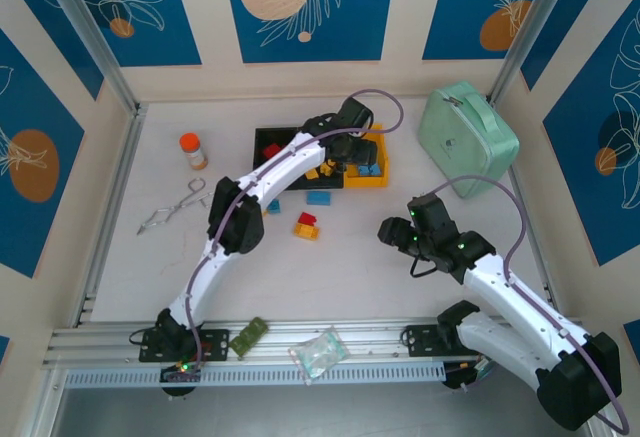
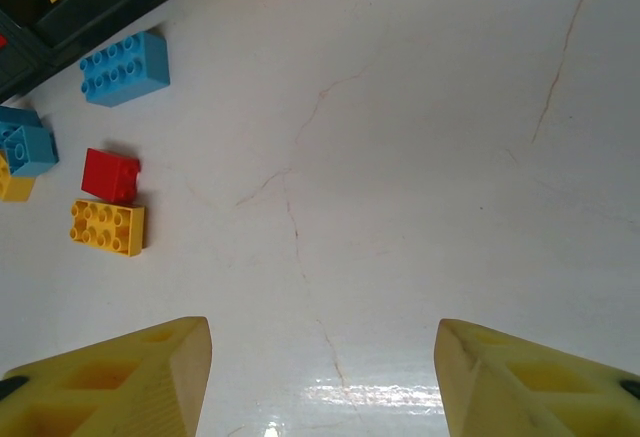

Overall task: Sort the legos into containers by color
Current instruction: Place the lego in the container.

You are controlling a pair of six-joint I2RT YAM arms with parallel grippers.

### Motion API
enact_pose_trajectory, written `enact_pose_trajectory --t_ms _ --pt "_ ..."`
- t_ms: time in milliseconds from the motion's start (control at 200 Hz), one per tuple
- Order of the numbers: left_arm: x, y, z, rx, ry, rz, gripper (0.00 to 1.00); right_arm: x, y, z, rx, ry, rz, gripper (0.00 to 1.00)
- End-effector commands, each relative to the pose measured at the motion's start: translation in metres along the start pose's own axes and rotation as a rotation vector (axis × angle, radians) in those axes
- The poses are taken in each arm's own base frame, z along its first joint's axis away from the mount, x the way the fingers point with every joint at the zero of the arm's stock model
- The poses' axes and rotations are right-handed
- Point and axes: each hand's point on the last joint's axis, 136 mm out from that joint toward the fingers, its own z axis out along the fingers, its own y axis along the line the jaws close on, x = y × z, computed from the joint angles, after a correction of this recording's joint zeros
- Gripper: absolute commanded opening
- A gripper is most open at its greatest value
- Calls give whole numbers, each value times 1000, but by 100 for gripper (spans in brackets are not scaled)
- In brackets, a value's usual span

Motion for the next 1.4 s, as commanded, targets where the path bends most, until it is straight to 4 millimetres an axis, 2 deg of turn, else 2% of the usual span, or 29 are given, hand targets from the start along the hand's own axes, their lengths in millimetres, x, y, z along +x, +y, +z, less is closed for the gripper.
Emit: enact_pose_trajectory --t_ms 0,180,260,400,575,680,885,1035,1191,1326,1396 --pt "7 -14 5 38 30 29 58 5 -4 0 -4 17 24 61" --pt "6 -20 17 66 27 25 60 3 -4 0 -6 17 27 61" --pt "7 -18 22 58 30 23 65 2 -4 0 -8 17 28 61" --pt "5 -20 18 59 23 23 71 2 -4 1 -12 18 30 61" --pt "-2 -24 4 62 0 34 74 3 -2 2 -20 25 29 61" --pt "-5 -29 -8 65 -13 44 71 3 -1 1 -24 26 25 61" --pt "-2 -42 -50 106 -30 72 69 4 3 0 -42 30 6 61" --pt "15 -29 -84 107 -58 74 69 5 12 3 -58 35 -28 61" --pt "47 -6 -114 101 -84 69 70 5 27 10 -59 44 -90 64" --pt "82 20 -133 96 -91 44 72 0 47 20 -48 23 -154 72" --pt "106 36 -140 94 -80 19 73 -3 59 27 -40 14 -191 74"
